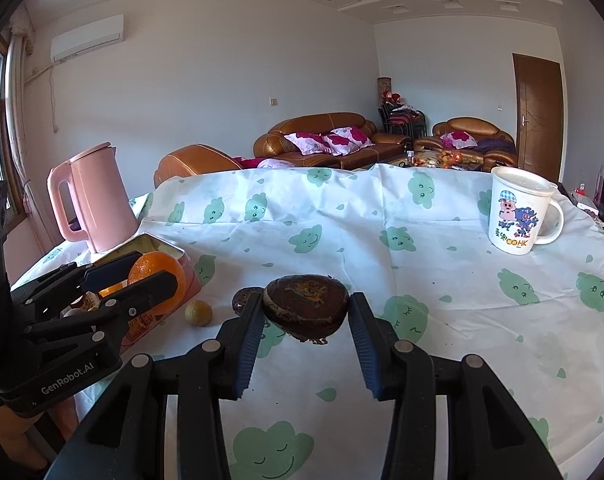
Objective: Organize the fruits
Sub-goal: 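Lift the pastry with the right tool while the left tool lifts the orange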
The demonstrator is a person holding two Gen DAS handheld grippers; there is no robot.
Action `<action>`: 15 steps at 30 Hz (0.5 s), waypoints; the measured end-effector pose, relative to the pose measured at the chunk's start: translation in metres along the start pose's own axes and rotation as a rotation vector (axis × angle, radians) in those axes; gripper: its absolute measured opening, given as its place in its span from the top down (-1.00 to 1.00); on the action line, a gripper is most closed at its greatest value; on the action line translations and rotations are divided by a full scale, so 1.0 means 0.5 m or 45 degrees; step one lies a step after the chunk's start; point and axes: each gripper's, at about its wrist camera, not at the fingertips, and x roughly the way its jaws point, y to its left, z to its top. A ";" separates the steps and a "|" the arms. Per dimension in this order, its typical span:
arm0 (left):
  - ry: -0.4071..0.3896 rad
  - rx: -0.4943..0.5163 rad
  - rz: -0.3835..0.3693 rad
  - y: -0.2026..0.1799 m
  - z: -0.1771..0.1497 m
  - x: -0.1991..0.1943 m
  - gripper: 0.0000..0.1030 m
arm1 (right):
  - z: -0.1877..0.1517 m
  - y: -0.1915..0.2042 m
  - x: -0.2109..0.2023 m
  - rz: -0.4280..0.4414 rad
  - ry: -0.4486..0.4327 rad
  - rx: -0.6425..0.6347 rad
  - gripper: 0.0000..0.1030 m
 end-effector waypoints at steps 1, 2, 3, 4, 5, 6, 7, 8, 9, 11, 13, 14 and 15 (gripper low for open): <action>-0.006 -0.001 0.002 0.000 0.000 -0.002 0.06 | 0.000 0.001 -0.002 -0.001 -0.007 -0.002 0.12; -0.014 -0.002 0.004 0.001 0.000 -0.004 0.06 | 0.000 0.002 -0.004 -0.001 -0.014 -0.003 0.12; -0.021 -0.003 0.004 0.001 0.000 -0.006 0.06 | 0.000 0.002 -0.006 -0.001 -0.021 -0.005 0.12; -0.029 -0.004 0.006 0.002 0.000 -0.007 0.06 | 0.000 0.002 -0.007 -0.003 -0.027 -0.007 0.12; -0.038 -0.003 0.008 0.002 -0.001 -0.010 0.06 | 0.001 0.002 -0.009 -0.005 -0.033 -0.010 0.12; -0.045 -0.002 0.008 0.001 -0.001 -0.012 0.06 | 0.000 0.003 -0.011 -0.006 -0.039 -0.014 0.12; -0.050 -0.001 0.008 0.000 -0.002 -0.014 0.06 | 0.000 0.004 -0.013 -0.008 -0.045 -0.018 0.12; -0.054 0.000 0.010 0.000 -0.002 -0.016 0.06 | 0.000 0.006 -0.014 -0.010 -0.051 -0.022 0.12; -0.058 0.000 0.011 0.000 -0.002 -0.018 0.06 | 0.000 0.007 -0.015 -0.012 -0.058 -0.027 0.12; -0.067 -0.001 0.013 0.001 -0.002 -0.020 0.06 | -0.001 0.009 -0.018 -0.016 -0.069 -0.035 0.12; -0.077 -0.004 0.015 0.002 -0.002 -0.024 0.06 | -0.001 0.010 -0.022 -0.017 -0.080 -0.040 0.12; -0.080 -0.004 0.016 0.001 -0.001 -0.024 0.06 | -0.001 0.010 -0.024 -0.018 -0.085 -0.041 0.12; -0.085 -0.005 0.018 0.002 -0.001 -0.026 0.06 | -0.001 0.011 -0.025 -0.019 -0.089 -0.041 0.12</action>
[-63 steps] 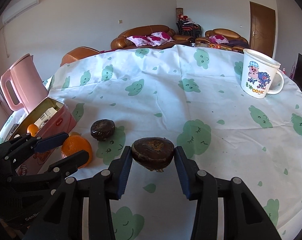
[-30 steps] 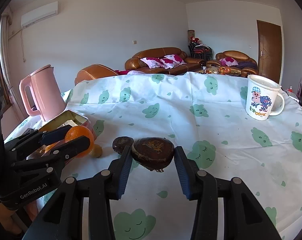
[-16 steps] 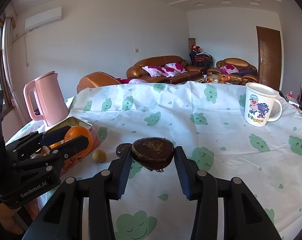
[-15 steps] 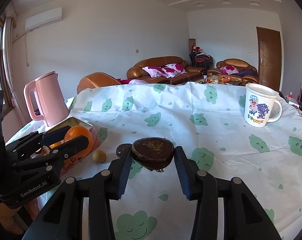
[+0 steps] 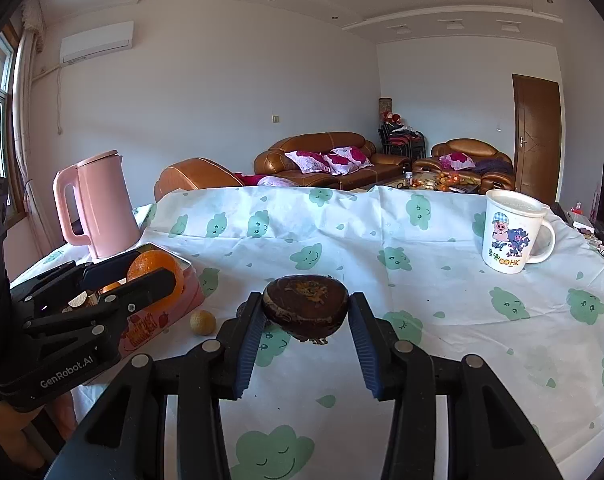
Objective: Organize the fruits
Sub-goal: 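Lift the pastry with the right tool while the left tool lifts the orange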
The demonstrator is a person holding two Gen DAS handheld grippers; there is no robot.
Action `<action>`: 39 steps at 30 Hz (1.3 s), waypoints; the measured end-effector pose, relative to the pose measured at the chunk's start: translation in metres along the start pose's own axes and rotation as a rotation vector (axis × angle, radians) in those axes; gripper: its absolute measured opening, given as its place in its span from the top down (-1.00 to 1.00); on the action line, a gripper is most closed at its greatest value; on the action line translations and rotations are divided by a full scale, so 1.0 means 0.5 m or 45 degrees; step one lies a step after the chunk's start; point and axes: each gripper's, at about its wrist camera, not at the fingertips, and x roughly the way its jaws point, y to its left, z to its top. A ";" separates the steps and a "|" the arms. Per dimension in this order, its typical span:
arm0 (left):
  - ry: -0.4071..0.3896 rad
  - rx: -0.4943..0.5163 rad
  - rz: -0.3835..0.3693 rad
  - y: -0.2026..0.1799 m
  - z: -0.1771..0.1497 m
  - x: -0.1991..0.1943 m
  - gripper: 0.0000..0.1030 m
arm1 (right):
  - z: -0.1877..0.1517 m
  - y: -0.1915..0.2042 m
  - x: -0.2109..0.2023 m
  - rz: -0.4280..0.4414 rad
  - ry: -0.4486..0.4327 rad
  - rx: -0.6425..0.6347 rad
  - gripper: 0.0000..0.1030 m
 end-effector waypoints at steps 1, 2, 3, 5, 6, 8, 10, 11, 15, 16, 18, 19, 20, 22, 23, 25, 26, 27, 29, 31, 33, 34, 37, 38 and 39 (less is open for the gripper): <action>-0.005 -0.001 0.002 0.000 0.000 -0.001 0.06 | 0.000 0.000 -0.001 -0.001 -0.005 -0.001 0.12; -0.010 -0.002 0.003 0.001 0.000 -0.002 0.06 | 0.000 0.000 -0.003 -0.002 -0.011 -0.001 0.12; -0.017 -0.004 0.005 0.002 0.000 -0.004 0.06 | 0.000 0.001 -0.005 -0.003 -0.017 -0.003 0.12; -0.033 -0.007 0.008 0.003 0.000 -0.010 0.06 | -0.001 0.003 -0.011 -0.010 -0.035 -0.011 0.12; -0.043 -0.009 0.012 0.003 -0.001 -0.012 0.06 | -0.001 0.005 -0.013 -0.013 -0.045 -0.017 0.12; -0.058 -0.006 0.015 0.003 -0.001 -0.016 0.06 | -0.002 0.009 -0.020 -0.020 -0.066 -0.033 0.12; -0.069 -0.006 0.020 0.003 -0.001 -0.019 0.06 | -0.003 0.014 -0.025 -0.025 -0.083 -0.048 0.12; -0.071 -0.007 0.020 0.003 -0.002 -0.021 0.06 | -0.003 0.016 -0.027 -0.028 -0.090 -0.054 0.12; -0.083 -0.009 0.024 0.002 -0.001 -0.024 0.06 | -0.002 0.017 -0.031 -0.038 -0.106 -0.061 0.12; -0.089 -0.009 0.027 0.001 -0.001 -0.027 0.06 | -0.003 0.017 -0.032 -0.038 -0.111 -0.062 0.12; -0.104 -0.008 0.038 0.000 -0.001 -0.032 0.06 | -0.004 0.019 -0.037 -0.039 -0.125 -0.066 0.12; -0.112 -0.007 0.044 0.000 -0.001 -0.034 0.06 | -0.004 0.020 -0.039 -0.039 -0.132 -0.069 0.12; -0.120 -0.008 0.050 0.000 -0.001 -0.037 0.06 | -0.004 0.021 -0.041 -0.040 -0.138 -0.072 0.12; -0.138 -0.008 0.059 -0.001 -0.002 -0.044 0.06 | -0.005 0.023 -0.043 -0.042 -0.146 -0.080 0.12; -0.141 -0.009 0.059 0.000 -0.002 -0.045 0.06 | -0.004 0.025 -0.043 -0.043 -0.147 -0.083 0.12; -0.144 -0.020 0.061 0.004 -0.002 -0.046 0.06 | -0.004 0.026 -0.042 -0.044 -0.146 -0.088 0.12; -0.143 -0.026 0.059 0.007 -0.002 -0.046 0.06 | -0.004 0.026 -0.042 -0.044 -0.145 -0.090 0.12; -0.140 -0.030 0.055 0.008 -0.002 -0.045 0.06 | -0.003 0.027 -0.040 -0.044 -0.141 -0.092 0.12; -0.133 -0.030 0.045 0.009 -0.002 -0.043 0.06 | -0.002 0.028 -0.036 -0.044 -0.130 -0.098 0.12; -0.128 -0.023 0.037 0.007 -0.002 -0.042 0.06 | -0.001 0.031 -0.032 -0.044 -0.114 -0.108 0.12; -0.117 -0.019 0.026 0.005 -0.002 -0.039 0.06 | -0.001 0.036 -0.028 -0.046 -0.099 -0.116 0.12; -0.111 -0.021 0.022 0.005 -0.001 -0.036 0.06 | -0.001 0.039 -0.027 -0.046 -0.091 -0.121 0.12; -0.087 -0.029 0.011 0.008 0.000 -0.027 0.06 | -0.002 0.047 -0.021 -0.046 -0.070 -0.138 0.12; -0.081 -0.032 0.007 0.009 -0.001 -0.026 0.06 | -0.002 0.049 -0.018 -0.046 -0.062 -0.143 0.12; -0.078 -0.035 0.003 0.010 0.000 -0.024 0.06 | -0.003 0.052 -0.016 -0.046 -0.055 -0.149 0.12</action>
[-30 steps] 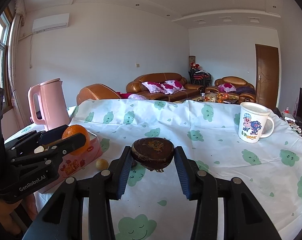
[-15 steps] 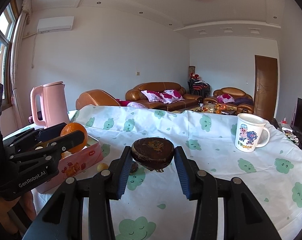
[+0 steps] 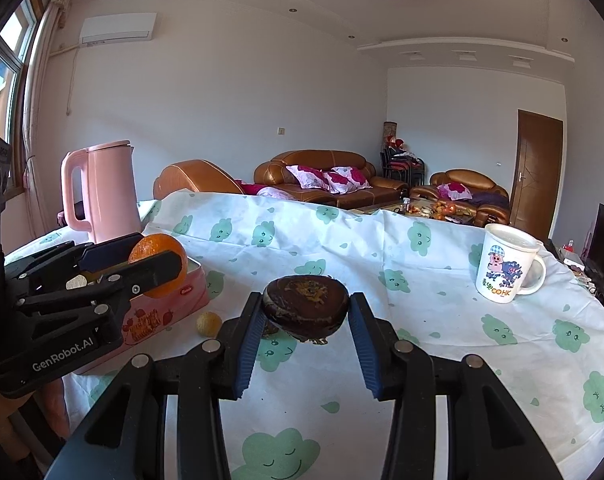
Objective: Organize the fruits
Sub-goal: 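Lift the pastry with the right tool while the left tool lifts the orange, then lower the pastry into the pink tin with the right tool while the left tool releases the orange there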
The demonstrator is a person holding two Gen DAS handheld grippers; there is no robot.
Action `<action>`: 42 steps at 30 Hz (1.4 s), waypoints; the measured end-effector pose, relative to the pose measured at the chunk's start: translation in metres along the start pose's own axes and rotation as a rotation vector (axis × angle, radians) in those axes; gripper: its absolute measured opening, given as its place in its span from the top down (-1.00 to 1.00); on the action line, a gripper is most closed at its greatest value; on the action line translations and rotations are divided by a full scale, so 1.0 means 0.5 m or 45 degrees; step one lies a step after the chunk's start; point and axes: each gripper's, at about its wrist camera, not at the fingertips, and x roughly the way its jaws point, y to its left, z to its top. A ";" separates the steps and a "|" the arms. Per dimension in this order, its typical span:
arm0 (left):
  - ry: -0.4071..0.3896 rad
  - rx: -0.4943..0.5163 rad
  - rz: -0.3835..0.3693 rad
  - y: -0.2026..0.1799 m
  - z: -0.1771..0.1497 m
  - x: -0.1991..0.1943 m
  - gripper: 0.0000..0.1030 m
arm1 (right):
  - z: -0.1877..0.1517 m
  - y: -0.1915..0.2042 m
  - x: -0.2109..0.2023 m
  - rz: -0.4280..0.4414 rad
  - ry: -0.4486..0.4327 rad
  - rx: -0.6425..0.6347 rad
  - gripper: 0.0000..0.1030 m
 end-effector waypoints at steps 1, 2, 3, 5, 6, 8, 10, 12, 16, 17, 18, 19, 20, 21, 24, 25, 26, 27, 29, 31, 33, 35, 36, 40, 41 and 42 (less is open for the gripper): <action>0.004 -0.003 -0.007 0.001 0.000 0.001 0.06 | 0.000 0.003 0.002 0.000 0.007 -0.006 0.12; 0.008 -0.005 -0.015 0.002 0.000 0.002 0.06 | 0.000 0.006 0.004 0.003 0.015 -0.010 0.12; 0.012 -0.008 -0.023 0.004 0.000 0.003 0.06 | 0.000 0.009 0.007 0.007 0.024 -0.014 0.12; 0.030 -0.022 -0.040 0.009 -0.001 0.004 0.06 | 0.002 0.015 0.014 0.021 0.047 -0.020 0.12; 0.041 -0.034 -0.047 0.016 -0.001 0.005 0.06 | 0.004 0.019 0.020 0.029 0.059 -0.027 0.12; 0.061 -0.060 -0.058 0.033 -0.003 0.004 0.06 | 0.010 0.031 0.034 0.037 0.079 -0.055 0.12; 0.095 -0.076 -0.050 0.051 -0.004 0.005 0.06 | 0.022 0.046 0.047 0.066 0.096 -0.072 0.12; 0.127 -0.113 -0.048 0.080 -0.003 0.005 0.06 | 0.038 0.066 0.062 0.106 0.109 -0.082 0.12; 0.160 -0.168 -0.014 0.141 0.010 -0.010 0.06 | 0.068 0.121 0.089 0.185 0.126 -0.136 0.12; 0.162 -0.175 0.005 0.157 0.015 -0.014 0.06 | 0.075 0.136 0.097 0.207 0.131 -0.147 0.12; 0.166 -0.176 0.022 0.170 0.022 -0.017 0.06 | 0.080 0.150 0.106 0.226 0.138 -0.158 0.12; 0.169 -0.177 0.038 0.185 0.029 -0.019 0.06 | 0.084 0.165 0.115 0.239 0.147 -0.171 0.12; 0.176 -0.178 0.055 0.198 0.035 -0.018 0.06 | 0.086 0.180 0.126 0.247 0.156 -0.185 0.12; 0.191 -0.174 0.074 0.212 0.039 -0.014 0.06 | 0.088 0.192 0.137 0.255 0.167 -0.196 0.12; 0.240 -0.197 0.106 0.254 0.046 0.005 0.06 | 0.092 0.219 0.169 0.295 0.206 -0.181 0.12; 0.262 -0.203 0.113 0.264 0.046 0.014 0.06 | 0.093 0.227 0.180 0.312 0.222 -0.170 0.12; 0.277 -0.209 0.120 0.274 0.044 0.022 0.06 | 0.093 0.235 0.189 0.321 0.231 -0.168 0.12; 0.290 -0.214 0.126 0.281 0.041 0.029 0.06 | 0.093 0.244 0.196 0.321 0.236 -0.175 0.12; 0.313 -0.219 0.139 0.291 0.037 0.039 0.06 | 0.092 0.261 0.212 0.333 0.250 -0.186 0.12; 0.316 -0.221 0.143 0.299 0.037 0.042 0.06 | 0.092 0.277 0.226 0.344 0.264 -0.196 0.12; 0.320 -0.226 0.158 0.306 0.035 0.047 0.06 | 0.091 0.292 0.240 0.356 0.276 -0.204 0.12; 0.329 -0.234 0.166 0.315 0.033 0.053 0.06 | 0.090 0.306 0.252 0.377 0.285 -0.215 0.12; 0.338 -0.233 0.172 0.318 0.032 0.057 0.06 | 0.088 0.314 0.257 0.379 0.287 -0.225 0.12; 0.370 -0.243 0.189 0.333 0.023 0.070 0.05 | 0.077 0.334 0.277 0.429 0.345 -0.243 0.10; 0.372 -0.244 0.188 0.335 0.020 0.069 0.05 | 0.074 0.333 0.276 0.420 0.350 -0.244 0.00; 0.357 -0.245 0.197 0.335 0.018 0.063 -0.01 | 0.071 0.329 0.272 0.422 0.352 -0.236 -0.06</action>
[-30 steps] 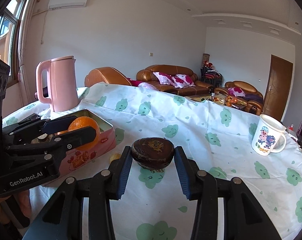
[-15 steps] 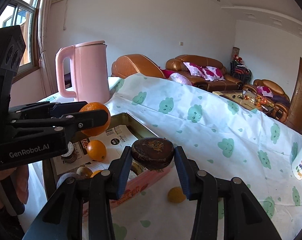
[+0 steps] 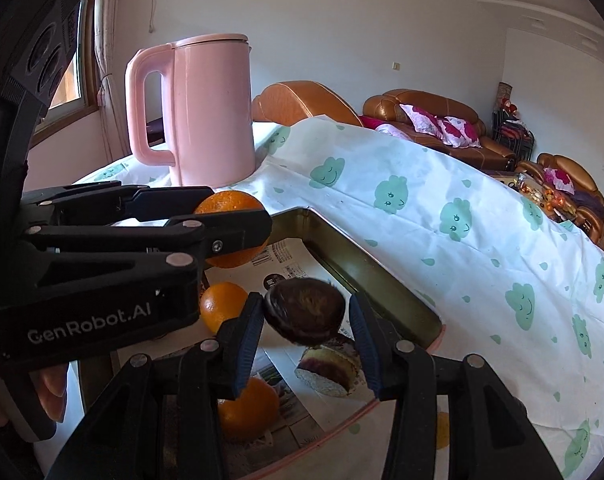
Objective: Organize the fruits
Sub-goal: 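Lower the pastry into the pink tin with the right tool while the left tool releases the orange there, then grasp a small yellow fruit with the right tool while the left tool grasps a dark pastry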
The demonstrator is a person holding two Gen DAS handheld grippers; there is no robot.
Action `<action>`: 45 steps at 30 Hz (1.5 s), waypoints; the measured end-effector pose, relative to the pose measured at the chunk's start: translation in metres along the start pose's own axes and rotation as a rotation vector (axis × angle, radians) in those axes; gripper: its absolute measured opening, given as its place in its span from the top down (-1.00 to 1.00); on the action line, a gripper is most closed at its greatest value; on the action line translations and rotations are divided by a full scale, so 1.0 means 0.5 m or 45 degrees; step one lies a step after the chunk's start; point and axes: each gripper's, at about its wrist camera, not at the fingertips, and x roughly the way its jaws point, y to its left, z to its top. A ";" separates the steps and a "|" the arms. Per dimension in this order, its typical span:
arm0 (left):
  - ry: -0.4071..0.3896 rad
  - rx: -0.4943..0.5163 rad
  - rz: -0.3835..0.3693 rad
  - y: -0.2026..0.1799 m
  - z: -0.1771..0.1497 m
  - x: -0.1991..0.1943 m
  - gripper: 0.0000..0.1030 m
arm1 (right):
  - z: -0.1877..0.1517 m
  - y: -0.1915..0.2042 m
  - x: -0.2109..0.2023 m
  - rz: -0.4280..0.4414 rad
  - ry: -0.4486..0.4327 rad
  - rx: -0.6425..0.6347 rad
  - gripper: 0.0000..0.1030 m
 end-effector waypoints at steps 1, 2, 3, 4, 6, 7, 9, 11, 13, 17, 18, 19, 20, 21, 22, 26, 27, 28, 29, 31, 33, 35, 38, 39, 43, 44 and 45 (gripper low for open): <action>-0.017 -0.002 0.007 0.001 -0.003 -0.007 -0.08 | -0.005 -0.005 -0.008 0.008 -0.008 0.011 -0.15; -0.035 0.000 0.012 0.001 -0.005 -0.015 -0.26 | -0.010 -0.011 -0.020 0.005 -0.021 0.022 -0.17; -0.061 0.004 0.011 0.000 -0.008 -0.026 -0.39 | -0.015 -0.021 -0.034 -0.006 -0.034 0.035 -0.18; -0.087 0.008 0.011 -0.002 -0.010 -0.037 -0.44 | -0.023 -0.035 -0.050 -0.021 -0.042 0.051 -0.18; -0.124 0.014 0.016 -0.007 -0.017 -0.056 -0.64 | -0.042 -0.070 -0.084 -0.064 -0.057 0.081 -0.18; -0.142 0.014 0.016 -0.011 -0.020 -0.064 -0.68 | -0.054 -0.090 -0.099 -0.098 -0.059 0.088 -0.18; -0.177 0.007 0.009 -0.020 -0.026 -0.079 -0.79 | -0.078 -0.129 -0.122 -0.197 -0.055 0.089 -0.18; -0.202 -0.012 -0.002 -0.027 -0.031 -0.088 -0.84 | -0.099 -0.158 -0.132 -0.263 -0.038 0.087 -0.18; -0.216 -0.018 -0.013 -0.037 -0.033 -0.090 -0.86 | -0.111 -0.176 -0.127 -0.260 -0.008 0.103 -0.18; -0.200 0.000 -0.001 -0.052 -0.033 -0.078 -0.86 | -0.105 -0.158 -0.111 -0.224 0.001 0.058 -0.18; -0.195 -0.001 0.003 -0.052 -0.033 -0.077 -0.86 | -0.101 -0.148 -0.105 -0.222 0.006 0.039 -0.18; -0.192 -0.004 0.003 -0.051 -0.032 -0.076 -0.86 | -0.098 -0.139 -0.101 -0.209 0.009 0.025 -0.18; -0.194 -0.006 0.001 -0.051 -0.032 -0.077 -0.86 | -0.095 -0.131 -0.094 -0.199 0.018 0.017 -0.18; -0.196 -0.005 0.003 -0.051 -0.032 -0.078 -0.86 | -0.091 -0.128 -0.084 -0.188 0.042 0.012 -0.18; -0.196 -0.001 0.007 -0.053 -0.031 -0.079 -0.86 | -0.089 -0.125 -0.070 -0.175 0.079 0.011 -0.18; -0.200 -0.002 -0.001 -0.057 -0.030 -0.083 -0.86 | -0.097 -0.137 -0.018 -0.155 0.251 0.052 0.26; -0.201 0.001 -0.003 -0.060 -0.030 -0.084 -0.86 | -0.098 -0.141 -0.014 -0.132 0.263 0.066 0.30; -0.201 0.005 -0.009 -0.064 -0.029 -0.085 -0.86 | -0.099 -0.144 -0.017 -0.114 0.255 0.082 0.42; -0.200 0.010 -0.015 -0.069 -0.030 -0.087 -0.86 | -0.100 -0.146 -0.021 -0.119 0.245 0.096 0.42; -0.204 0.026 -0.028 -0.084 -0.028 -0.090 -0.86 | -0.102 -0.156 -0.042 -0.130 0.188 0.136 0.42; -0.199 0.048 -0.046 -0.106 -0.025 -0.087 -0.86 | -0.105 -0.171 -0.069 -0.145 0.124 0.180 0.42; -0.182 0.080 -0.073 -0.137 -0.022 -0.081 -0.86 | -0.111 -0.190 -0.097 -0.187 0.080 0.215 0.42; -0.159 0.142 -0.104 -0.195 -0.017 -0.066 -0.86 | -0.124 -0.234 -0.133 -0.302 0.050 0.267 0.42; -0.149 0.162 -0.114 -0.214 -0.017 -0.060 -0.86 | -0.131 -0.253 -0.142 -0.344 0.050 0.288 0.42; -0.082 0.212 -0.154 -0.285 -0.019 -0.021 -0.86 | -0.163 -0.325 -0.163 -0.445 0.067 0.383 0.42; -0.062 0.222 -0.162 -0.301 -0.021 -0.010 -0.86 | -0.170 -0.341 -0.167 -0.450 0.071 0.410 0.42; -0.039 0.230 -0.171 -0.316 -0.023 0.001 -0.86 | -0.174 -0.352 -0.172 -0.444 0.066 0.438 0.42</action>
